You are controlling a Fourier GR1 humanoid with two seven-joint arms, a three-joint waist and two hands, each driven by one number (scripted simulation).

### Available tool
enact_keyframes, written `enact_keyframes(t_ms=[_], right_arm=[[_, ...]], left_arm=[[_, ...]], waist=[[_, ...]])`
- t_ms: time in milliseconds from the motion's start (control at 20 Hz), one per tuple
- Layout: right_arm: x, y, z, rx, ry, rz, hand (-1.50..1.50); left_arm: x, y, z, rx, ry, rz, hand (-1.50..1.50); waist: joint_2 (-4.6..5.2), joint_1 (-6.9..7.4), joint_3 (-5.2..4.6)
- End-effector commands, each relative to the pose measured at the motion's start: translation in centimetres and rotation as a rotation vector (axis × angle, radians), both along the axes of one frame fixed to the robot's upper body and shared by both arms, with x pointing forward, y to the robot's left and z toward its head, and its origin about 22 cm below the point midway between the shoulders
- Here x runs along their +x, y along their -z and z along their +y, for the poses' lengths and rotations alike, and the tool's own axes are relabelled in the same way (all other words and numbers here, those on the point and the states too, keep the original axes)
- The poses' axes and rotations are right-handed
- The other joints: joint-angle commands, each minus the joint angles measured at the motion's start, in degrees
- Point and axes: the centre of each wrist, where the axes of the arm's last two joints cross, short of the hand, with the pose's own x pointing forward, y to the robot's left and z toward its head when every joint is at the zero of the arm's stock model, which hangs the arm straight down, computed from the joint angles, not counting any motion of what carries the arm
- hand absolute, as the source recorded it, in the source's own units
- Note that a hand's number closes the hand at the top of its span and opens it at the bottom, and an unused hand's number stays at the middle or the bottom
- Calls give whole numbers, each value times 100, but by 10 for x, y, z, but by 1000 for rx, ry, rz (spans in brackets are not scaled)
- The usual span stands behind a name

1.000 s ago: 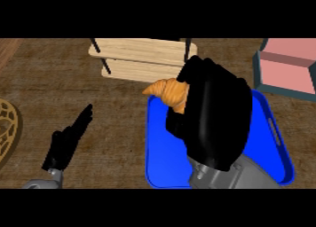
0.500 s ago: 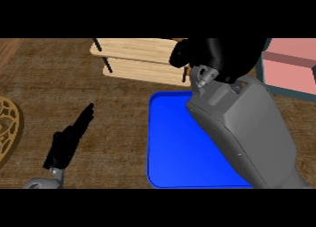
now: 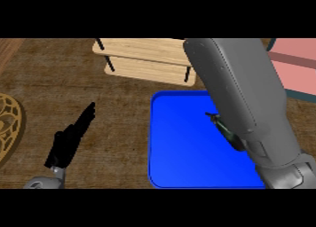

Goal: Pick the croissant from the tray and place it in the tiered shelf

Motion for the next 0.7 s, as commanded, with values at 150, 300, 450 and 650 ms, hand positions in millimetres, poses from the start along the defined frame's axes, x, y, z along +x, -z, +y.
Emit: enact_keyframes(t_ms=[150, 300, 450, 650], right_arm=[[45, 30, -15, 55, -5, 97, 150], [52, 41, -7, 68, 9, 120, 150], [60, 42, -17, 95, -13, 174, 150], [55, 37, -26, 622, -22, 40, -150]], left_arm=[[3, 2, 6, 5, 1, 26, 0], [4, -6, 1, -3, -4, 10, 0], [3, 0, -8, 11, 15, 16, 0], [13, -8, -11, -1, 34, 5, 0]], waist=[[42, 31, -14], [54, 100, -14], [91, 158, -14], [173, 278, 10]])
